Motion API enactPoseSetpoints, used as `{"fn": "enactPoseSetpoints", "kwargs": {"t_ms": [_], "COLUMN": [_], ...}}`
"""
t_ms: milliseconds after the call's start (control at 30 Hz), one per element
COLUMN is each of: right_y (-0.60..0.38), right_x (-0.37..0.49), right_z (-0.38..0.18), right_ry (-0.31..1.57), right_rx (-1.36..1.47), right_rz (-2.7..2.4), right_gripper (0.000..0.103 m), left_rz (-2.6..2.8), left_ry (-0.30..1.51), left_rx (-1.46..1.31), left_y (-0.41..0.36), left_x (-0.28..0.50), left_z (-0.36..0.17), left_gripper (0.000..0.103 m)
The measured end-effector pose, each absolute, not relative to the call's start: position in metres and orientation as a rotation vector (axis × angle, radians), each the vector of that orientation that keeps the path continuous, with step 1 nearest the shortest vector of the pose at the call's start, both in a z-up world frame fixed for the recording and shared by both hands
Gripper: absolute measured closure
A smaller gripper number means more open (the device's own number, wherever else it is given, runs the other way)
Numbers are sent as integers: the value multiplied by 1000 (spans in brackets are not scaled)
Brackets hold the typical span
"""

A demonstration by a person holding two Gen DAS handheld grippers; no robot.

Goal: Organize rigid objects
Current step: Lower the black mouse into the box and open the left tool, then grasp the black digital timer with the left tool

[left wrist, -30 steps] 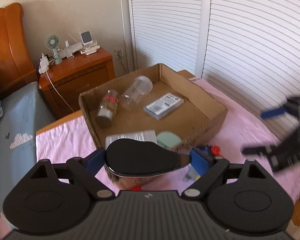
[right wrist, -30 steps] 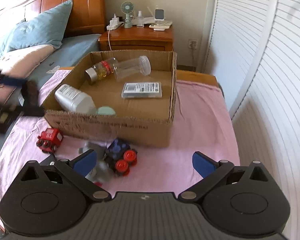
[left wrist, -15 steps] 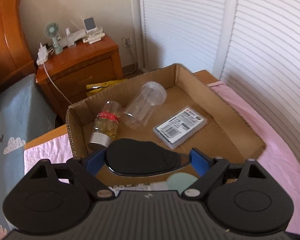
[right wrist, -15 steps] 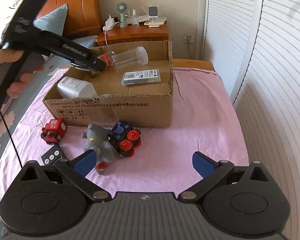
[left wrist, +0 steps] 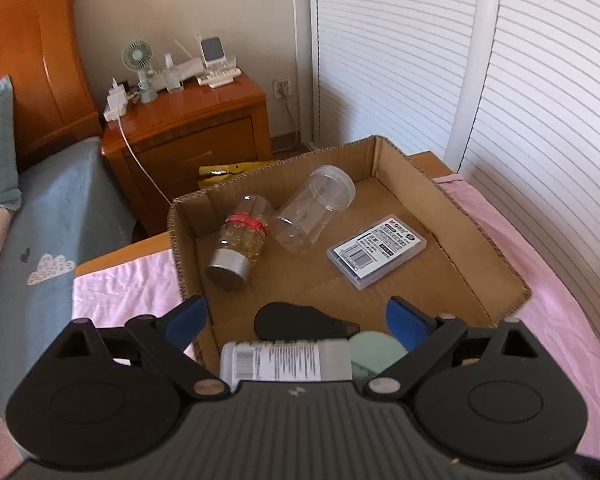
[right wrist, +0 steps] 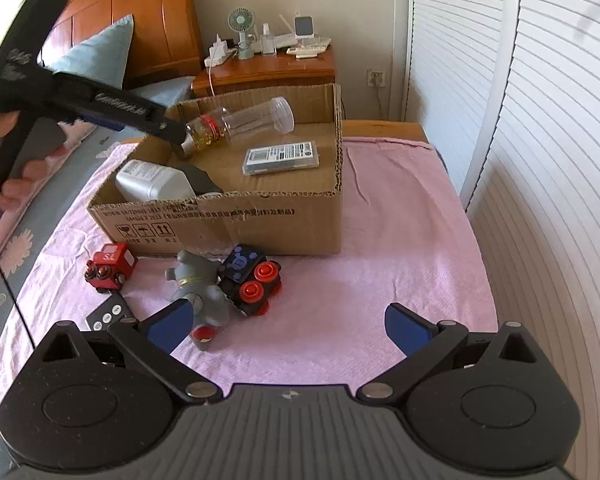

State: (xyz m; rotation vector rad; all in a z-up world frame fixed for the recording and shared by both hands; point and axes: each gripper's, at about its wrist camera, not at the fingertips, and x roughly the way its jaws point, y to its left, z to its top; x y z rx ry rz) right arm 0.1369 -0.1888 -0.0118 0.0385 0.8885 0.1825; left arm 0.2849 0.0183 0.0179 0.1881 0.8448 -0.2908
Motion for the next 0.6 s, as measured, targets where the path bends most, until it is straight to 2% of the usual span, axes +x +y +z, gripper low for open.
{"fn": "enactPoseSetpoints", "kwargs": {"t_ms": [267,600], "right_y": [-191,-194], "right_x": [121,99], "right_z": [-8,-6], "right_ry": [870,859], "right_rx": [54,63], "right_rz": [191,200], "right_gripper": [0,0], "left_rz": [-247,-164], "left_ry": [804,797], "left_rx": [162,99], "left_y": [30,34], "left_x": [229,158], "left_z": [31,-7], "left_gripper": [4,4]}}
